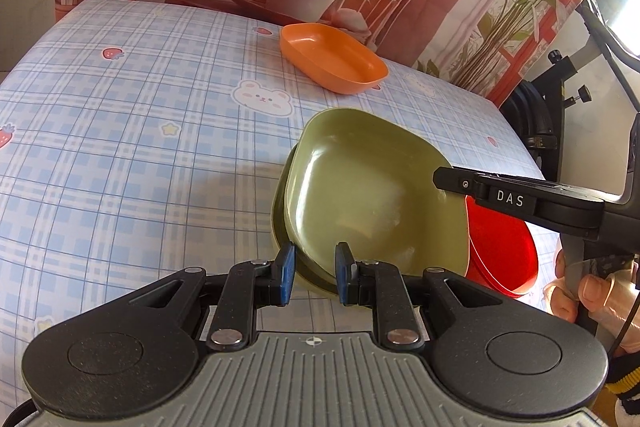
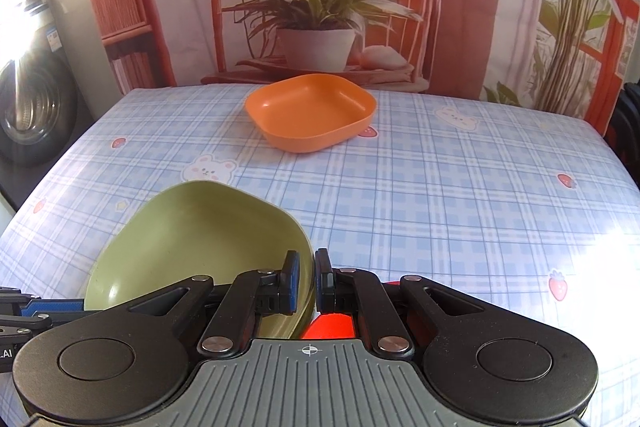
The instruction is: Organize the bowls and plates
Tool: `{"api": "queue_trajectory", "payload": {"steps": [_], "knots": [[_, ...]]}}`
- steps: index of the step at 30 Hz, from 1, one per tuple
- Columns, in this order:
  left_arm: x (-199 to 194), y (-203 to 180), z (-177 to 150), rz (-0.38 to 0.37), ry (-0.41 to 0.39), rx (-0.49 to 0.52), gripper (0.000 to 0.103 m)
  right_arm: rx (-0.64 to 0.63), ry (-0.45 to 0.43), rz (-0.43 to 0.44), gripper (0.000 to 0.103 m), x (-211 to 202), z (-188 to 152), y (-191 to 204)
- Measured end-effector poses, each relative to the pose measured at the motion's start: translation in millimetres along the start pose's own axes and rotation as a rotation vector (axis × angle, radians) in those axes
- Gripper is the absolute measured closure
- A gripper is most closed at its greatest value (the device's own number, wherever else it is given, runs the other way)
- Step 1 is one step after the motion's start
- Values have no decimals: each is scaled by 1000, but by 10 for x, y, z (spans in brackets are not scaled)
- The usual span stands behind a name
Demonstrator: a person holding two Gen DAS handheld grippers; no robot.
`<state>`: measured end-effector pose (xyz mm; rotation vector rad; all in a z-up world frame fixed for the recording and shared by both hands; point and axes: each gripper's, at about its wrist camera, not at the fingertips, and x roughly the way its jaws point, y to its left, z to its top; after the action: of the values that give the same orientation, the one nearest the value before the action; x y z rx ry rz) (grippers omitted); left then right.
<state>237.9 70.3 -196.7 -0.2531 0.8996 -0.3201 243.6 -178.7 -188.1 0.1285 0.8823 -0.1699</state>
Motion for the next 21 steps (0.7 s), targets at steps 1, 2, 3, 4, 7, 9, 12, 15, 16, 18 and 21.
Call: {"api": "queue_trajectory", "payload": {"steps": [1,2,3,4,7,9,12,15,16,18,21], "knots": [[2,0,-4,-1,-1,-2,82,-3,2,-1,96,12,1,3],[6,0,-8,-1,0,-3,82,-5,5,-1,96,23,1,6],[12,-1,-12,-1,1,-3,82,-5,9,-1,96,35,1,7],[24,3,-7,0,3,-4,82,-6,12,-2,96,48,-2,11],[34,2,-17,4,5,-5,82,-9,22,-5,96,83,-14,22],[31,-2,-22,7,2,-8,82,-10,25,-5,96,98,-25,26],[35,-5,-34,12,4,-13,82,-13,32,-2,96,122,-30,29],[39,6,-37,10,5,-24,82,-22,38,-5,96,147,-35,38],[36,9,-41,9,5,-30,82,-24,41,-7,96,156,-35,36],[36,8,-45,9,3,-34,82,-26,41,-10,96,169,-29,25],[22,-8,-54,6,-4,-36,82,-24,36,-12,96,174,-29,8]]}}
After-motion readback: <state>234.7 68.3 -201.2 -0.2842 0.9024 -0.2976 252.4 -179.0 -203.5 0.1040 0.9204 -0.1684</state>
